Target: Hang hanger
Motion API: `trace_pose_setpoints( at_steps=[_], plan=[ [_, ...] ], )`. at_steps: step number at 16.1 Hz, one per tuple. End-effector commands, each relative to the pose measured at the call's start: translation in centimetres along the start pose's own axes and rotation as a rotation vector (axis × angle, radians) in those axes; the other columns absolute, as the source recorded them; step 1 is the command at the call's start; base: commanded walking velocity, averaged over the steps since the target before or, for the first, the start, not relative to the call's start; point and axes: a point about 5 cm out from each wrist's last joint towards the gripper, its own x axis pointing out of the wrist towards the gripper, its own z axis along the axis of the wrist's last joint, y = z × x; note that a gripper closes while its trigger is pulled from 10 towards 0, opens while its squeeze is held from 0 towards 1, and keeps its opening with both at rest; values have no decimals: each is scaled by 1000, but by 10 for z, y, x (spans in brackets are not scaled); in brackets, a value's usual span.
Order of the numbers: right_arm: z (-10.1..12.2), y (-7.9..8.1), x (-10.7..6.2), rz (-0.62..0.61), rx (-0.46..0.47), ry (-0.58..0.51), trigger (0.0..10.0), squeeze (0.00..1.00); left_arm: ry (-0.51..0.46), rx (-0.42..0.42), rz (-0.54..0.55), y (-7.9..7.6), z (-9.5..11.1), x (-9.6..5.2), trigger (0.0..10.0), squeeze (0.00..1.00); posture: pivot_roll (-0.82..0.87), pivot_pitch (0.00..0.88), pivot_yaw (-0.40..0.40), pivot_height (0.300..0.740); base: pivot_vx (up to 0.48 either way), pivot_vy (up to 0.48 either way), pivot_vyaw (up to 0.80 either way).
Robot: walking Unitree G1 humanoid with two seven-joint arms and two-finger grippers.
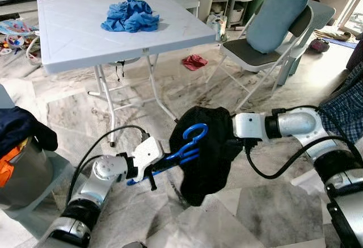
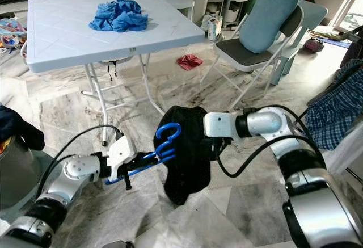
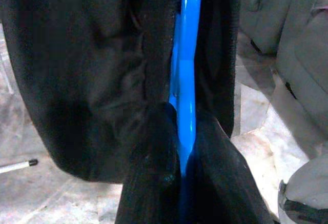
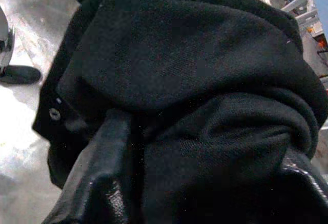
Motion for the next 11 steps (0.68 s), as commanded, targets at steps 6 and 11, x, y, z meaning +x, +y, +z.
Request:
trace_pose_setpoints(
  at_steps=[6, 11],
  plan=[
    [-2, -17, -7, -138, -59, 71, 10000, 1000, -43, 6, 40, 8, 12, 4, 0, 0, -91, 0, -53, 740, 0, 0, 0],
    [-11, -24, -14, -239, -56, 156, 10000, 1000, -46, 0, 35, 7, 13, 7, 0, 0, -97, 0, -46, 740, 0, 0, 0]
  ],
)
